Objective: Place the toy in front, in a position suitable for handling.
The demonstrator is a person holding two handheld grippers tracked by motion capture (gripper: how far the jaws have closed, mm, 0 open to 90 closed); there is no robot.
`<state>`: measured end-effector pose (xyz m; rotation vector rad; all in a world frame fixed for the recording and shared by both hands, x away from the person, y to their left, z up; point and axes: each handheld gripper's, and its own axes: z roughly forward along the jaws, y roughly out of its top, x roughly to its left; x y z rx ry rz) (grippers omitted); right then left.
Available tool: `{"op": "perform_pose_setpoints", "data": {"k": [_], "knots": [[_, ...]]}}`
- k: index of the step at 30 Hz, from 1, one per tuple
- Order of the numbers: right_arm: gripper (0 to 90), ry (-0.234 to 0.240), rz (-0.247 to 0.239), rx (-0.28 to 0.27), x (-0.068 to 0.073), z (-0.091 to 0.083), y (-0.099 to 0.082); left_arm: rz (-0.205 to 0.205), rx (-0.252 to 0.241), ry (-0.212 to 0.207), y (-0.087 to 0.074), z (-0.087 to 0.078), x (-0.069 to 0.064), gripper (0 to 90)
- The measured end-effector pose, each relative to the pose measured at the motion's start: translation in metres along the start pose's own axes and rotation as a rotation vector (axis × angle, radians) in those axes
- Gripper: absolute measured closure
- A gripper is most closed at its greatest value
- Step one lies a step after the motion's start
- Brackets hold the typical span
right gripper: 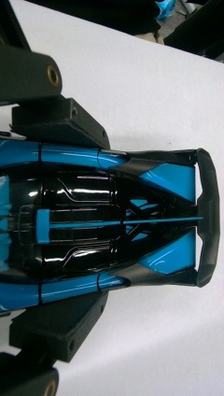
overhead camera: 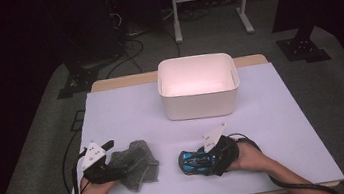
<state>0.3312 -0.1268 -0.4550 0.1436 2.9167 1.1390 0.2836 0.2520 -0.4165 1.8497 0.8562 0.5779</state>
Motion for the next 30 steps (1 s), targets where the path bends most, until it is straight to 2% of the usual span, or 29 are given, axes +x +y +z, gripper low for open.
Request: {"op": "perform_pose_setpoints", "data": {"k": [1, 2, 3, 4, 5, 9, 14, 17, 20, 23, 25, 26, 28, 29, 30], "knots": [[23.8, 0.004, 0.003, 0.001, 0.0, 0.0, 0.0, 0.003, 0.007, -0.004, 0.0, 0.0, 0.0, 6.2], [22.5, 0.027, 0.036, -0.028, -0.003, -0.005, 0.0, 0.012, 0.013, -0.011, 0.0, 0.001, -0.001, 6.2], [21.7, 0.029, 0.046, -0.04, -0.004, -0.007, 0.0, 0.012, 0.013, -0.011, 0.0, 0.001, -0.001, 6.2], [21.7, 0.029, 0.046, -0.04, -0.004, -0.007, 0.0, 0.013, 0.014, -0.015, 0.0, 0.002, -0.002, 6.2], [18.9, 0.016, 0.056, -0.062, -0.005, -0.014, 0.0, 0.014, 0.015, -0.017, 0.0, 0.002, -0.002, 6.6], [17.5, 0.002, 0.068, -0.061, -0.003, -0.025, -0.005, 0.02, 0.031, -0.032, 0.0, 0.002, -0.003, 8.4], [17.1, -0.017, 0.094, -0.091, 0.005, -0.043, -0.023, 0.039, 0.054, -0.06, 0.0, 0.003, -0.002, 14.9], [17.1, -0.039, 0.12, -0.099, 0.004, -0.052, -0.038, 0.06, 0.053, -0.072, 0.001, 0.002, -0.003, 22.5], [17.1, -0.046, 0.137, -0.109, 0.003, -0.055, -0.044, 0.083, 0.071, -0.081, 0.001, 0.003, -0.003, 26.9], [16.7, -0.056, 0.14, -0.101, 0.001, -0.054, -0.048, 0.099, 0.106, -0.104, -0.001, 0.005, -0.004, 35.5], [16.3, -0.042, 0.148, -0.097, 0.0, -0.053, -0.05, 0.118, 0.142, -0.093, -0.003, 0.007, -0.004, 43.4], [16.3, -0.033, 0.162, -0.104, -0.003, -0.052, -0.052, 0.126, 0.155, -0.094, -0.004, 0.008, -0.004, 56.1], [15.9, -0.028, 0.169, -0.106, -0.004, -0.052, -0.054, 0.138, 0.172, -0.109, -0.005, 0.009, -0.004, 69.8], [15.9, -0.028, 0.169, -0.106, -0.004, -0.052, -0.054, 0.139, 0.177, -0.117, -0.006, 0.01, -0.003, 69.8], [15.9, -0.026, 0.174, -0.109, -0.005, -0.052, -0.054, 0.141, 0.182, -0.125, -0.006, 0.011, -0.003, 73.9]]}}
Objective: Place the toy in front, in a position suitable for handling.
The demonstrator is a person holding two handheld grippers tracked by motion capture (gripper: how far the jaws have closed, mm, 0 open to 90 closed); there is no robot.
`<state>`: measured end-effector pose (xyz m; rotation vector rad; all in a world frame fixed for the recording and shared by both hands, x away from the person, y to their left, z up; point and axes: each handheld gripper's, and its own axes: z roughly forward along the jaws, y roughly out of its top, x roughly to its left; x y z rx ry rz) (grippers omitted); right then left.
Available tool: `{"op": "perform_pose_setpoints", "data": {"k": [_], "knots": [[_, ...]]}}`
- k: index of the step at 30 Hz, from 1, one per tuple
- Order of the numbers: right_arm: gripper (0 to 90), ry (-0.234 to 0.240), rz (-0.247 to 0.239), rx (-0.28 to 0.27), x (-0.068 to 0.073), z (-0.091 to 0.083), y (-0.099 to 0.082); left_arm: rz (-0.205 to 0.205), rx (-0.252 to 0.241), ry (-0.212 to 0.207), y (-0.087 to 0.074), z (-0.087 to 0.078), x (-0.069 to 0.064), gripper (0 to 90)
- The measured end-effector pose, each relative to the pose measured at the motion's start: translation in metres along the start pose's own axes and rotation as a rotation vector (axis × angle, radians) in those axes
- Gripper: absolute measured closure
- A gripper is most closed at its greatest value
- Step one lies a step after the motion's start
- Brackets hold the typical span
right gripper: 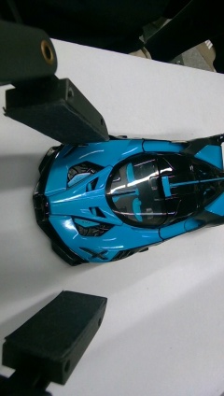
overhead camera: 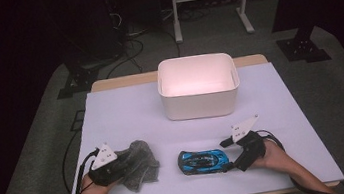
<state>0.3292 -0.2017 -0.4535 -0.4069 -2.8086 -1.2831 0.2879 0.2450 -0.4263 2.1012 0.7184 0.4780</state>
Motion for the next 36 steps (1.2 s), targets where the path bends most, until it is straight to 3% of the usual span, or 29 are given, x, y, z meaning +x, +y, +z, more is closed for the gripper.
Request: {"op": "perform_pose_setpoints", "data": {"k": [3, 8, 9, 12, 17, 21, 22, 23, 24, 29, 36], "knots": [[15.9, -0.002, -0.019, 0.008, 0.003, 0.0, 0.001, -0.012, -0.013, -0.033, 0.002, 0.001, 0.001, 81.8], [15.9, 0.004, -0.036, 0.028, 0.004, 0.001, 0.002, -0.029, -0.06, -0.092, 0.01, 0.001, 0.002, 82.9], [16.0, 0.011, -0.04, 0.027, 0.003, 0.0, 0.003, -0.024, -0.067, -0.121, 0.016, 0.003, 0.0, 82.9], [16.0, 0.015, -0.042, 0.03, 0.003, 0.0, 0.003, -0.013, -0.074, -0.154, 0.023, 0.007, -0.004, 82.9], [16.1, 0.032, -0.042, 0.055, 0.003, 0.002, 0.001, 0.04, -0.079, -0.257, 0.052, 0.019, -0.021, 82.8], [16.3, 0.027, -0.054, 0.059, 0.004, 0.008, 0.0, 0.119, -0.047, -0.334, 0.078, 0.038, -0.04, 82.7], [16.4, 0.024, -0.052, 0.057, 0.005, 0.009, 0.0, 0.154, -0.026, -0.378, 0.089, 0.052, -0.05, 82.7], [16.4, 0.024, -0.052, 0.057, 0.005, 0.009, 0.0, 0.154, -0.026, -0.378, 0.089, 0.052, -0.05, 82.6], [16.4, 0.023, -0.052, 0.056, 0.005, 0.01, 0.001, 0.172, -0.011, -0.404, 0.095, 0.061, -0.057, 82.6], [17.7, 0.016, -0.059, 0.047, 0.005, 0.01, 0.0, 0.283, 0.089, -0.464, 0.116, 0.101, -0.083, 82.5], [18.2, 0.045, -0.021, 0.006, 0.0, 0.008, -0.004, 0.335, 0.122, -0.522, 0.135, 0.136, -0.103, 81.7]]}}
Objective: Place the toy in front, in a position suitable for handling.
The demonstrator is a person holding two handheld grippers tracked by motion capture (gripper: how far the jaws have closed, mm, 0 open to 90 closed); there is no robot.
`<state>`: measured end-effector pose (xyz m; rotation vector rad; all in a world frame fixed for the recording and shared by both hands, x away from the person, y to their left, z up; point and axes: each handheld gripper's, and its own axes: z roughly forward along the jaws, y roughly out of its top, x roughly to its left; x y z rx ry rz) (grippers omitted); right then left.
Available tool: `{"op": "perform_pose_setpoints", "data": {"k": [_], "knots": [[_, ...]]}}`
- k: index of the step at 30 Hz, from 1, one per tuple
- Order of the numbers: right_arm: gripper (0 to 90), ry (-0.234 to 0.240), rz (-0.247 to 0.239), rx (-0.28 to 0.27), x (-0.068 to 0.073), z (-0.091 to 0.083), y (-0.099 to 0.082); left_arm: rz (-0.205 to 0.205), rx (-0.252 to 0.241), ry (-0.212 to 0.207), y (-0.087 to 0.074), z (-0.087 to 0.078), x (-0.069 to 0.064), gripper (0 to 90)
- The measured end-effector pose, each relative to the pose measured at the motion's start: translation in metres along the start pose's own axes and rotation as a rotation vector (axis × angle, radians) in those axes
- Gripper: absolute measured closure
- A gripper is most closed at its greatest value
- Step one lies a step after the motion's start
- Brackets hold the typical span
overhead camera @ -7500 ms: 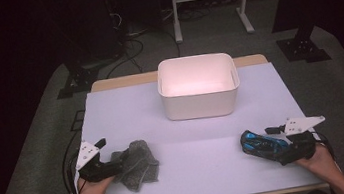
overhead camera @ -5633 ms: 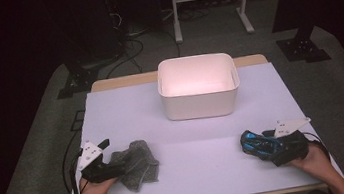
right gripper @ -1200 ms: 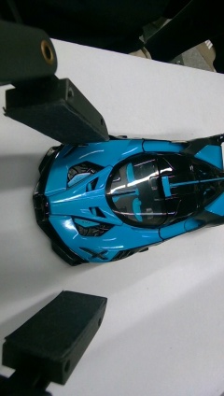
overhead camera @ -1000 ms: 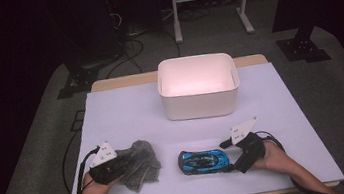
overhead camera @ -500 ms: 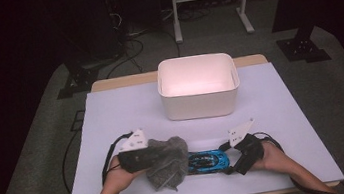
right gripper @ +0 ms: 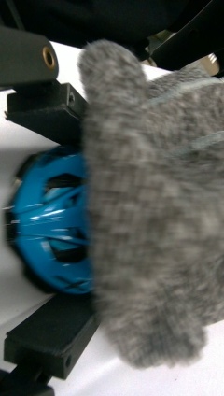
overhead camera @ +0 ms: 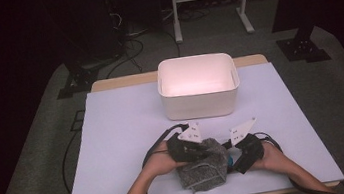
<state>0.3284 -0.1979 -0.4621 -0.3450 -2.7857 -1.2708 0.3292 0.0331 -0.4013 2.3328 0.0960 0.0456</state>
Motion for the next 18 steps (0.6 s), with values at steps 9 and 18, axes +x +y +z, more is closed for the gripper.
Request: {"op": "perform_pose_setpoints", "data": {"k": [9, 18], "knots": [[20.6, -0.035, -0.061, 0.017, 0.006, 0.002, 0.001, -0.039, 0.025, 0.018, -0.015, -0.002, 0.003, 81.9], [23.1, -0.074, -0.111, 0.037, 0.01, 0.003, 0.001, -0.117, 0.004, 0.086, -0.053, -0.041, 0.005, 81.7]]}}
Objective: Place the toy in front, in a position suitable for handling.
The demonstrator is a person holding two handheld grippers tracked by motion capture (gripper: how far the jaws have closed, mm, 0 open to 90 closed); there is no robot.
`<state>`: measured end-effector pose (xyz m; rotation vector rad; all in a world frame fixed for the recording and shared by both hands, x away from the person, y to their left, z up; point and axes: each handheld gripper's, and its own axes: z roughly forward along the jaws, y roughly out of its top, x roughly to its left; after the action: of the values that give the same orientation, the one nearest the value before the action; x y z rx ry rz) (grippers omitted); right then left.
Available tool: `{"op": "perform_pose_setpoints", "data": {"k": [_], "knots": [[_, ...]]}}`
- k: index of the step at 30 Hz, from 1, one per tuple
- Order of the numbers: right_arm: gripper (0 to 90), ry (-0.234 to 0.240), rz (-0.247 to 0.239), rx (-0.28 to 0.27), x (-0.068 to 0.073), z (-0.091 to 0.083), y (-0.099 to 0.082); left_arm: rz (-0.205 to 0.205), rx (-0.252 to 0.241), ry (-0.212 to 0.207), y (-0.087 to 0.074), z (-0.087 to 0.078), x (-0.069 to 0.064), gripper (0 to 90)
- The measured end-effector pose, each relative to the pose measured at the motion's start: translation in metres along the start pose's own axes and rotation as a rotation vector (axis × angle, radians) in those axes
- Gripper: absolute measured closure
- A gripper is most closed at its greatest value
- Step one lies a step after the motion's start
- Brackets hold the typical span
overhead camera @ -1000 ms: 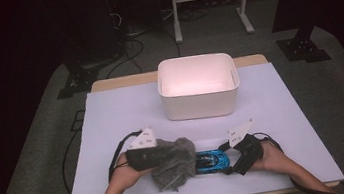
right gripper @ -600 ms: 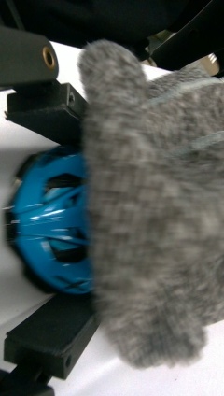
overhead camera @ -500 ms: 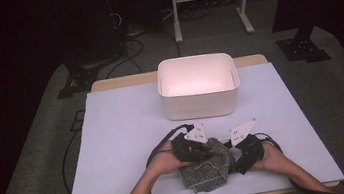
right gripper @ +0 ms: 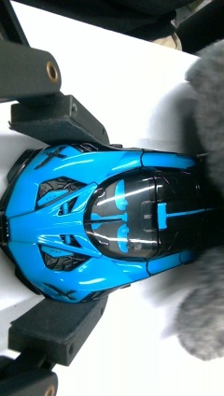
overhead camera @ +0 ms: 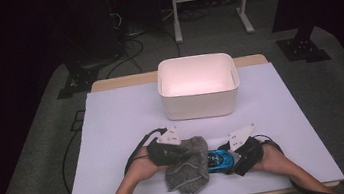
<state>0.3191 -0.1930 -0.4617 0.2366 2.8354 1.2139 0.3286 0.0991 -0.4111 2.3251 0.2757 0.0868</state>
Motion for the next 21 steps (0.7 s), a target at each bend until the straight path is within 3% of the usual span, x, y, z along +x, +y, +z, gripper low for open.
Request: {"op": "perform_pose_setpoints", "data": {"k": [5, 9, 15, 21], "knots": [[22.9, 0.021, -0.015, 0.049, -0.003, -0.003, 0.004, -0.031, -0.005, 0.018, -0.014, -0.01, 0.002, 81.8], [21.3, 0.002, -0.03, 0.089, 0.001, -0.008, 0.003, -0.036, -0.007, 0.011, -0.02, -0.012, 0.002, 81.8], [23.6, -0.004, -0.029, 0.084, 0.001, -0.014, -0.004, -0.028, -0.013, -0.006, -0.018, -0.01, 0.0, 81.8], [24.7, 0.005, -0.04, 0.067, -0.001, -0.009, 0.0, -0.024, -0.028, -0.026, -0.012, -0.005, -0.001, 81.8]]}}
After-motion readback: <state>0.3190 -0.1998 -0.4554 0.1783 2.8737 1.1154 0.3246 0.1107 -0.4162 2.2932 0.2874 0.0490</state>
